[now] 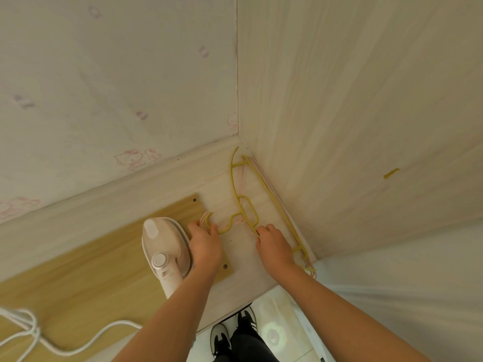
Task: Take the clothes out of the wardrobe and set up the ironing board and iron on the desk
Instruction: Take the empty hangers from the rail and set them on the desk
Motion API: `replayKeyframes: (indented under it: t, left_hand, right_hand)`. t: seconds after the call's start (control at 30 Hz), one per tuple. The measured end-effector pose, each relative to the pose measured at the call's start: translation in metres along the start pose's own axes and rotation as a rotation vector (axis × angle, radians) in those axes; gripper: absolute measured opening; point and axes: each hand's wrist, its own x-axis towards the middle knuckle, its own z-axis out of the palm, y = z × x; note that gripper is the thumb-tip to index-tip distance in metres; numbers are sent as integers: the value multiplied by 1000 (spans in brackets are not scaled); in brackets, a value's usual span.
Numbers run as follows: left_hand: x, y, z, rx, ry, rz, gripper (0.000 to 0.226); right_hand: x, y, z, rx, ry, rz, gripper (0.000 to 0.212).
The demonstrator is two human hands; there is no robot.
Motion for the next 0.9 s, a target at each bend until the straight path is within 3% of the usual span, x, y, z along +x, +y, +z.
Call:
replayKeyframes:
  t: [0.2, 0.33, 0.5, 0.6, 0.9]
  left_hand:
    - [-1, -8, 5, 248, 33, 146, 37]
    - [-8, -14, 8, 371, -20, 285, 53]
    - [-10, -27, 20, 788, -112, 548, 61]
    - [-8, -34, 25, 894, -184, 535, 64]
    - [-4, -40, 28, 969, -176, 544, 73]
  right_hand:
    - [2, 1, 4, -9, 28, -30, 27]
    - [5, 1, 5, -24, 26, -50, 25]
    - [6, 1, 4, -39, 18, -44, 25]
    - [5, 1, 4, -74, 25, -43, 25]
    - [4, 1, 0, -148, 8, -67, 24]
